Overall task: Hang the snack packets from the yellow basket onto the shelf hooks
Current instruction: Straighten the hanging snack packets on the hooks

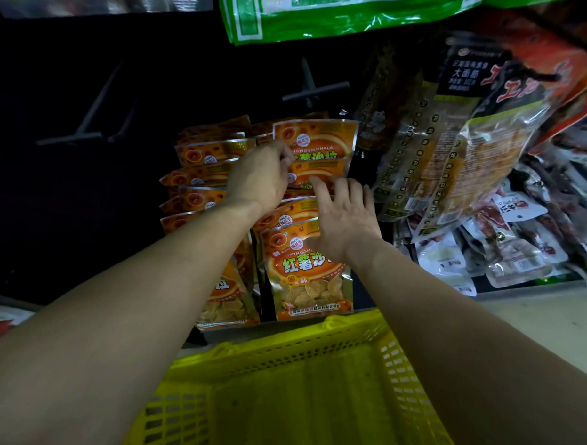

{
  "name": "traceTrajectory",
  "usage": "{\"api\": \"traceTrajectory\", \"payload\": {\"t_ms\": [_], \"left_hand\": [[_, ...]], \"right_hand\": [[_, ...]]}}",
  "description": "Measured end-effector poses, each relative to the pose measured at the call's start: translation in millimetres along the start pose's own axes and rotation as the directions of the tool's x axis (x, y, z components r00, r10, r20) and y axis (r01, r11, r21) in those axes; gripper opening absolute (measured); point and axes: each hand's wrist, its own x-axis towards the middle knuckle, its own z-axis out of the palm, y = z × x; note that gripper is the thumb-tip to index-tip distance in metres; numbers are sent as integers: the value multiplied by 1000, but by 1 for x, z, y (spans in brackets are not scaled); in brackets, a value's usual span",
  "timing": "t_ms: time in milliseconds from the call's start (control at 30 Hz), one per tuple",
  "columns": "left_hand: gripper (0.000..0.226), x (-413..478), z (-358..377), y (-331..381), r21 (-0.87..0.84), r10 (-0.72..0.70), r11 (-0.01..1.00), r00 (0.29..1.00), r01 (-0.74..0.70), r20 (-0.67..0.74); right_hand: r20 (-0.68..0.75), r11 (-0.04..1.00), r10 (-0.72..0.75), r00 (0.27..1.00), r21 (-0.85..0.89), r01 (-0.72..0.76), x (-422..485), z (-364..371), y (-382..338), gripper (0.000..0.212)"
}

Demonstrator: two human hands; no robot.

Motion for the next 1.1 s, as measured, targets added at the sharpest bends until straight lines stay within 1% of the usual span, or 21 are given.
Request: {"api": "traceTrajectory", "payload": {"t_ms": [67,200,233,333,433,500,567,633,700,767,833,900,967,1000,1100], "left_hand": [[13,-1,1,-4,-25,-8,1000,1000,9,24],[14,-9,3,-8,-44,9,999,993,-4,118],[14,-10,3,-9,-59,13,998,992,-6,122],[13,-19,1,-10,-81,13,997,992,-2,129],[11,-23,-1,-9,-99,-4,995,990,18,138],[9,-17,-5,-7,-152,-7,988,997,20,82],[25,-3,-9,-1,-195,-1,981,1000,3,7],[44,12,-9,7,-170,-9,985,1000,6,-19],[56,24,-5,16,-141,-26,990,999,29,24],[52,32,1,21,-162,-29,986,994,46,104],[37,35,4,22,-147,-37,988,993,54,115],[26,35,1,18,-81,-55,995,997,59,61],[24,33,-4,6,-42,-65,997,997,66,39],[24,32,-8,0,-17,-72,997,996,73,45],[25,28,-17,-21,32,-108,994,992,106,69]], "right_hand": [[-29,1000,2,1000,-26,-3,-1,1,-1,118],[-147,999,6,989,-41,-13,-1,2,-2,133],[-149,999,0,989,-48,-8,0,2,-2,134],[-82,998,-18,996,-64,13,2,6,0,128],[-57,999,-7,998,-43,5,2,9,0,118],[-56,999,-1,998,-33,-1,2,9,-1,116],[-55,1000,1,998,-20,-2,1,10,-1,115],[-48,1000,4,999,-7,-4,1,11,0,116],[-38,1000,8,999,-2,-8,1,11,0,115],[-26,1000,9,1000,0,-9,2,11,0,113],[-22,1000,7,1000,0,-7,2,10,1,104],[-43,1000,-1,999,2,1,1,9,1,84],[-80,1000,-2,997,27,5,1,7,1,60],[-88,999,3,996,43,1,1,5,0,52],[-85,999,4,996,53,0,1,-1,-2,43]]}}
